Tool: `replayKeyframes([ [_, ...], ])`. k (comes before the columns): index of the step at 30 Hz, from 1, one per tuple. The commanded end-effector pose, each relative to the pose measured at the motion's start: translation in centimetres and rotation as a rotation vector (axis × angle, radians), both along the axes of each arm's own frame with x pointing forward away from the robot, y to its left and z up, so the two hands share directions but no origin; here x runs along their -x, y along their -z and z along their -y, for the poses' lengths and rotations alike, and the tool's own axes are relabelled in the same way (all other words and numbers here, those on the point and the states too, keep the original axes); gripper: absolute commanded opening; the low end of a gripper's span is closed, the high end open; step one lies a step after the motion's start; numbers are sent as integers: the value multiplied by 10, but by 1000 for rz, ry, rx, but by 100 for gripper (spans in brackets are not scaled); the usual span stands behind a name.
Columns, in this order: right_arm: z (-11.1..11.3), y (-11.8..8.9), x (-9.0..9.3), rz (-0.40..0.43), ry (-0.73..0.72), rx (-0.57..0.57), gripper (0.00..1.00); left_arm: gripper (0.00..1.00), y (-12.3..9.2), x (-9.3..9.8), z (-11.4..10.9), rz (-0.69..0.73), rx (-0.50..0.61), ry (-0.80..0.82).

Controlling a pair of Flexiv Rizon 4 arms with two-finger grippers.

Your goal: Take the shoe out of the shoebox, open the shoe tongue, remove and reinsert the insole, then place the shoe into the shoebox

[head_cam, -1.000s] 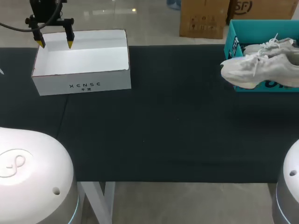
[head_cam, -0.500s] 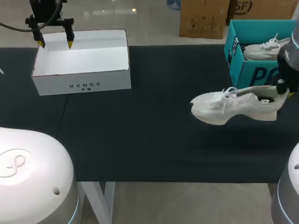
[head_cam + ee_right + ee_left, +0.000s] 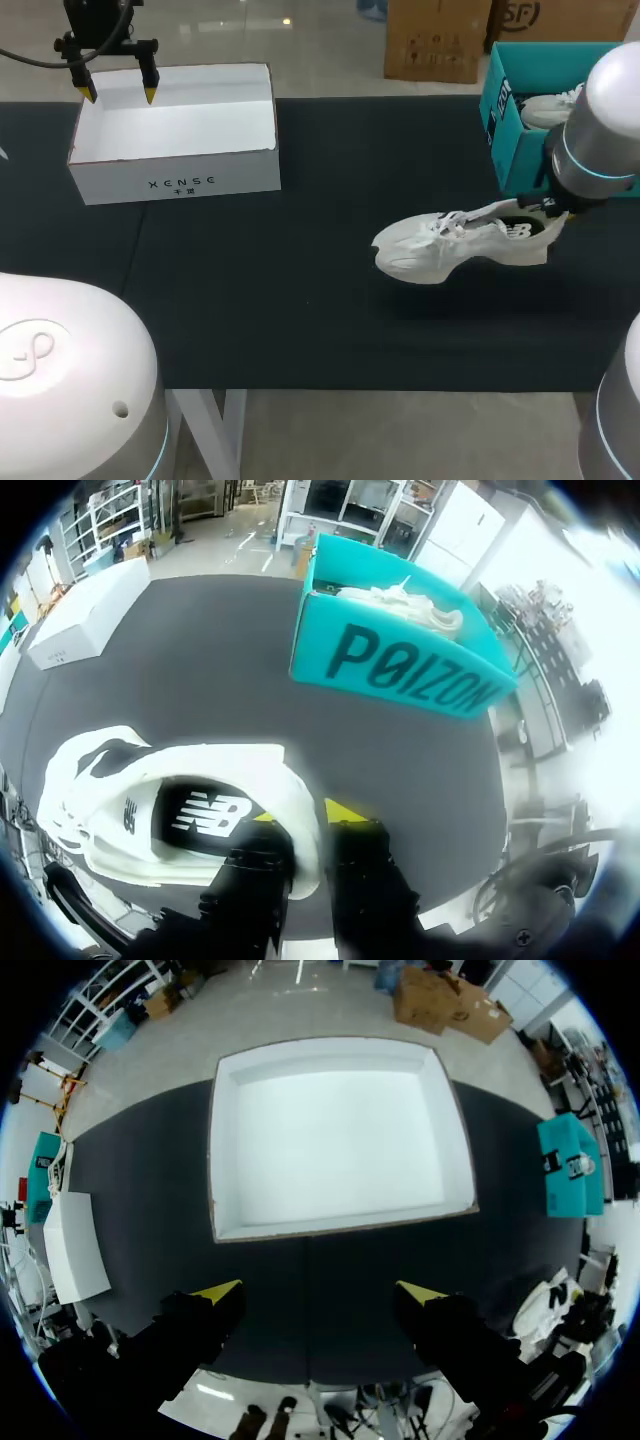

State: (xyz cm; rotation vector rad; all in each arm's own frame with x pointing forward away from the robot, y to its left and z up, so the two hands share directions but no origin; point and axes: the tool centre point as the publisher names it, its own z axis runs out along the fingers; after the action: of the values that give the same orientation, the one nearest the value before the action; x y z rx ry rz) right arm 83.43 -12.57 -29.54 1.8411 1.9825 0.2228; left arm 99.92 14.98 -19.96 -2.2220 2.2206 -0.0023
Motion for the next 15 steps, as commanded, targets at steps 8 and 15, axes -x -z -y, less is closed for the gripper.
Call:
replayKeyframes([
  [8,-26,27,-43,-121,93,-6,0,100,1,0,0,0,0,0],
  [15,-34,39,-44,-116,115,-1,0,100,1,0,0,0,0,0],
])
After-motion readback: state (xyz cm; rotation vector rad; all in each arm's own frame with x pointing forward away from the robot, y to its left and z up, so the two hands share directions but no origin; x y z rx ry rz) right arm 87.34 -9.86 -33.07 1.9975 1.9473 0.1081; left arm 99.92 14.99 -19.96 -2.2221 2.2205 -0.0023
